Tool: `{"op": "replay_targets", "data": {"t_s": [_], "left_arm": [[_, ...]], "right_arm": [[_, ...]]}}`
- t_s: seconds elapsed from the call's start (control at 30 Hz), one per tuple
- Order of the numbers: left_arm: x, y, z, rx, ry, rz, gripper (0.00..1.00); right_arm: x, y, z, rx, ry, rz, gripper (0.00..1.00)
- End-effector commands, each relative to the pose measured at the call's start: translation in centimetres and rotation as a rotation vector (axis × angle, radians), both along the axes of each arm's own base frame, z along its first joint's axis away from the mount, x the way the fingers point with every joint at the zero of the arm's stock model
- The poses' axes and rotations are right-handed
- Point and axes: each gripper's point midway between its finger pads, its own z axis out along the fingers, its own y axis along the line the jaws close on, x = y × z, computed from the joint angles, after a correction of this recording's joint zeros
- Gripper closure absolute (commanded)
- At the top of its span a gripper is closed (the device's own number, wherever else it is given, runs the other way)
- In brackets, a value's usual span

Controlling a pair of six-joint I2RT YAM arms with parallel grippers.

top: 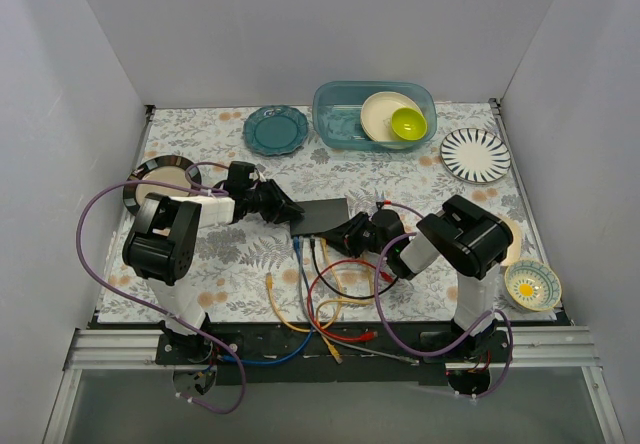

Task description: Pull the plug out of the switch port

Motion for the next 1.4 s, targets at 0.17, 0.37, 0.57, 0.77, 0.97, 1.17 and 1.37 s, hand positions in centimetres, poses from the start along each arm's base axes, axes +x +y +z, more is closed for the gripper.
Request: {"op": "replay_targets", "data": {"t_s": [0.17, 0.37, 0.57, 0.77, 0.97, 1.17, 1.37], "left_arm": [[-0.2, 0.5, 0.9, 0.020, -0.042, -0.006, 0.79], [-0.4, 0.2, 1.2, -0.008, -0.047, -0.019, 0.79], [-1.6, -1.0, 2.9, -0.128, -0.032, -0.051, 0.80], [-4.3, -4.2, 4.1, -0.179, -0.046, -0.130, 0.80], [-4.0, -4.2, 1.2, -0.134, 0.009, -0.112, 0.81], [-3.8, -4.1, -0.8, -0.110, 0.060, -0.097, 0.81], [-3.5, -3.8, -1.8, -0.087, 0.070, -0.085, 0.82]], "right_arm": [[1.5, 0.5, 1.3, 0.065, -0.034, -0.042, 0.77], [0.5, 0.3, 0.5, 0.036, -0.029, 0.003, 0.90], [-0.7, 0.4, -0.1, -0.007, -0.046, 0.082, 0.99], [-1.4, 0.5, -0.6, -0.007, -0.043, 0.120, 0.99], [-2.6, 0.7, -0.8, -0.039, -0.058, 0.206, 0.99], [-4.5, 0.1, -0.9, -0.021, -0.051, 0.249, 0.99], [-6.4, -0.8, -1.3, -0.031, -0.034, 0.293, 0.99]]}}
